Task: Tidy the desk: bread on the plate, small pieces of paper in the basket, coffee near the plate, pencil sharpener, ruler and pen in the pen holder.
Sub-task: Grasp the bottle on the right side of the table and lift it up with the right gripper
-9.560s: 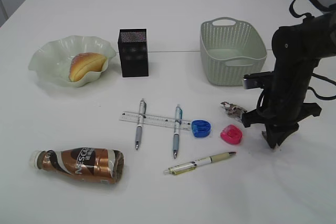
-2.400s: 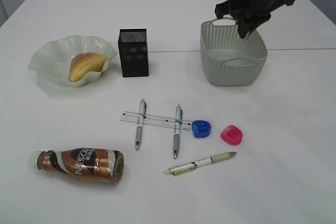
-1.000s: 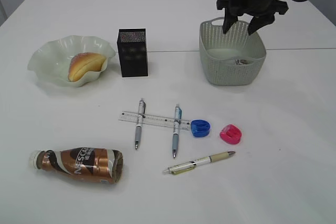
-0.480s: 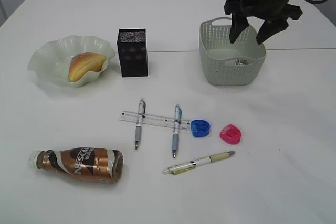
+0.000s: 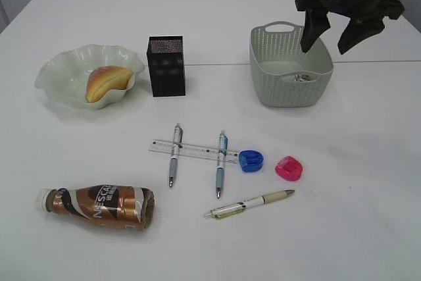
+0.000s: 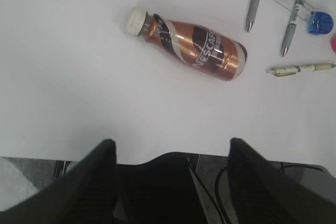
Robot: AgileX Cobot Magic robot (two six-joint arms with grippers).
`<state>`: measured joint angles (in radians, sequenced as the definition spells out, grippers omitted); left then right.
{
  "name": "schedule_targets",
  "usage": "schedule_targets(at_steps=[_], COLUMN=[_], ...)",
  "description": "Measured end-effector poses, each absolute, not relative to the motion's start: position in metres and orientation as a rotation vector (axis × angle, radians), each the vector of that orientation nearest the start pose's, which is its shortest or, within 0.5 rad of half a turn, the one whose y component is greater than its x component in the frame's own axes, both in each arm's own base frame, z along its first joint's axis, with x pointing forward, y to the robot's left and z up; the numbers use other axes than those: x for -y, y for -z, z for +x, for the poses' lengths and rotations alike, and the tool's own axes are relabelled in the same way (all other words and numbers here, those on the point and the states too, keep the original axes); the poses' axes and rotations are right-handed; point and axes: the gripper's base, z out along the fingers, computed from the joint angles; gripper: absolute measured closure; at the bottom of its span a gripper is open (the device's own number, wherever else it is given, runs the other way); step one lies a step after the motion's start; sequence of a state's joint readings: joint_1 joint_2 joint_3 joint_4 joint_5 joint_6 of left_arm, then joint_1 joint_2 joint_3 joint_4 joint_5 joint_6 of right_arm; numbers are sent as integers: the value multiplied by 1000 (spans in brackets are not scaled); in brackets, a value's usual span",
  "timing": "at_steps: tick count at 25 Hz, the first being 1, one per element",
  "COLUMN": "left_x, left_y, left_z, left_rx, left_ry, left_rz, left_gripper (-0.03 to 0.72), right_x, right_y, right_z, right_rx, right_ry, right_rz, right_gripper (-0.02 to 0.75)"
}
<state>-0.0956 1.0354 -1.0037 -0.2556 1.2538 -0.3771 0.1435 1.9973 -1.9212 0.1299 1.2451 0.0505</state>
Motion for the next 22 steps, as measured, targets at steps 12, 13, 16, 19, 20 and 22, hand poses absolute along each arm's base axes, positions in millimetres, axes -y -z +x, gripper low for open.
schedule_targets(at_steps=[12,13,16,19,20,22], left_x=[39,39,39,39,39,38], left_y=[-326,-326,-326,-326,-326,-326], left_z=[166,166,166,166,166,166], left_rx=[-2809,-2809,-2806,-2808,-2807,-2807], left_ry=[487,487,485,479,480,471], left_rz=[-467,-467,-466,-466,-466,-465], left_gripper=[202,202,202,202,202,202], right_x=[-73,-74,-73,-73,-73,-75], right_y=[-307,-311,-320,-325,-325,-324], right_z=[416,414,407,399,396,390], right_rx=[-2815,-2807,-2787,-2783,-2785,-2794], right_ry=[-258,-268,-275,-285,-293,-303], right_rz=[-109,-115,-134,-145,-161,-185], right_gripper=[227,227,227,227,227,227])
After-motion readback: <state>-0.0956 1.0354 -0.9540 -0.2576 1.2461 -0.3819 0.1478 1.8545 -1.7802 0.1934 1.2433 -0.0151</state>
